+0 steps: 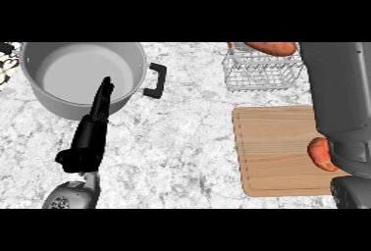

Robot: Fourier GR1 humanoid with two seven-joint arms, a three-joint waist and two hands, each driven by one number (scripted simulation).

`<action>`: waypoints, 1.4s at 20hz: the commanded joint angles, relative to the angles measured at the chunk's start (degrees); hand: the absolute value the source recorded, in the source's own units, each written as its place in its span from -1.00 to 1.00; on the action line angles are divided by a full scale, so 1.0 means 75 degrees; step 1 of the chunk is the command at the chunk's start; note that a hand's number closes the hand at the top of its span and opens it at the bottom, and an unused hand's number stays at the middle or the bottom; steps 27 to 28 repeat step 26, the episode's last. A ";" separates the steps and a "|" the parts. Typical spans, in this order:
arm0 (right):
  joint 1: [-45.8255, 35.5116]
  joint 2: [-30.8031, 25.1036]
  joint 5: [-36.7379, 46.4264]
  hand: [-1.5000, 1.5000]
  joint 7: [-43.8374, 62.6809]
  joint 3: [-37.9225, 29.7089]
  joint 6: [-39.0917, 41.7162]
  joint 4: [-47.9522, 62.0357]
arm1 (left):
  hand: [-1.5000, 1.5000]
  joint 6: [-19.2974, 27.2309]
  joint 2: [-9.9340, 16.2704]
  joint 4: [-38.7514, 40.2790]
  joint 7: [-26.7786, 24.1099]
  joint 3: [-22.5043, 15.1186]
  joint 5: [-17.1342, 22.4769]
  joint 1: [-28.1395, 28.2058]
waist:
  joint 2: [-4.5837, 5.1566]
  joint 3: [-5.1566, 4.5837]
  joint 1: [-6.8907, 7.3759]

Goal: Pick the sweet potato from the cutting board and place it in the tiered basket

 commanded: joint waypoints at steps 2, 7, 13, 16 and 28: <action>-0.0039 0.0064 -0.0585 -1.00 -0.0416 -0.0648 -0.0998 0.0496 | 0.00 0.0032 -0.0138 0.0663 -0.0003 -0.0009 -0.0046 0.0115 | 0.0065 -0.0067 -0.0026; -0.0027 -0.0164 -0.0969 -1.00 -0.0318 -0.1274 -0.1965 -0.0428 | 0.00 -0.0198 0.0064 0.0589 0.0138 0.0316 0.0270 0.0080 | 0.0033 -0.0066 -0.0127; 0.0795 -0.0793 -0.1441 -1.00 0.0364 -0.2007 -0.1664 -0.1652 | 0.00 0.0101 -0.0096 0.0425 0.0247 0.0208 0.0005 0.0341 | -0.0057 -0.0061 -0.0351; 0.1379 -0.1108 -0.2138 -1.00 0.0417 -0.2669 -0.1265 -0.2479 | 0.00 -0.0096 0.0179 0.0350 0.0496 0.0552 0.0230 0.0076 | -0.0095 -0.0057 -0.0526; 0.4503 -0.1498 -0.4928 -1.00 -0.0264 -0.4764 0.0937 -0.5391 | 0.00 -0.0005 0.0046 0.0365 0.0167 0.0501 0.0165 0.0454 | -0.0092 -0.0057 -0.0637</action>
